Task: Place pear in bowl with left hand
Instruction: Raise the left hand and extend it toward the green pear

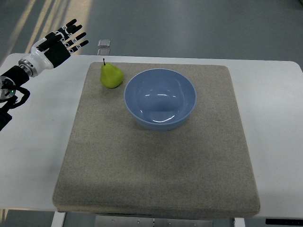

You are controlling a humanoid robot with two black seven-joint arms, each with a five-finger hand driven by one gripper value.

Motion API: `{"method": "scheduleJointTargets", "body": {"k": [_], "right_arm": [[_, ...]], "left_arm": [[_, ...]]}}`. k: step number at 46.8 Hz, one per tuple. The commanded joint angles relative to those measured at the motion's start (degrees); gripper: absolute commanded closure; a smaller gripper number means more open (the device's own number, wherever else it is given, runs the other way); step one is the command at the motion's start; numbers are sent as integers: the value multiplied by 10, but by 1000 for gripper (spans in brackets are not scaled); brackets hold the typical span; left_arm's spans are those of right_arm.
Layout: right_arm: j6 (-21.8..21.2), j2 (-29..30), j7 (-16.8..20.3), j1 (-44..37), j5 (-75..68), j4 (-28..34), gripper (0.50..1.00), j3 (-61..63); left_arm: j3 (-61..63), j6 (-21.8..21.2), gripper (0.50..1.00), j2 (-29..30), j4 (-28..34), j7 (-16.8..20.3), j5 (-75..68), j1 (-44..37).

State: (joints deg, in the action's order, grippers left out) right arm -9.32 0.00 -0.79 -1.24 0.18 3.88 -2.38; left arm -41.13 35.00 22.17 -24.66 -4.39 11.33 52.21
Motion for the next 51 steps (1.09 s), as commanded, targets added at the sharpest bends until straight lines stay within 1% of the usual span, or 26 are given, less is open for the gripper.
{"method": "scheduleJointTargets", "body": {"k": [1, 14, 23, 33, 38, 45, 51], "right_arm": [[0, 0, 0, 0, 0, 1, 574, 0], [0, 0, 0, -1, 0, 0, 574, 0], [0, 0, 0, 0, 0, 1, 576, 0], [0, 0, 0, 0, 0, 0, 574, 0], [0, 0, 0, 0, 0, 0, 574, 0], [0, 0, 0, -1, 0, 1, 574, 0], [0, 0, 0, 0, 0, 0, 574, -1]], "left_arm": [[0, 0, 506, -6, 1, 0, 0, 0], [-3, 0, 506, -5, 2, 1, 3, 3], [-2, 0, 504, -1, 8, 13, 4, 5], [6, 0, 506, -1, -1, 13, -17, 10], [8, 0, 506, 1, -1, 13, -82, 31], [8, 0, 504, 12, -16, 16, -234, 49], [8, 0, 504, 24, -53, 40, -368, 64]]}}
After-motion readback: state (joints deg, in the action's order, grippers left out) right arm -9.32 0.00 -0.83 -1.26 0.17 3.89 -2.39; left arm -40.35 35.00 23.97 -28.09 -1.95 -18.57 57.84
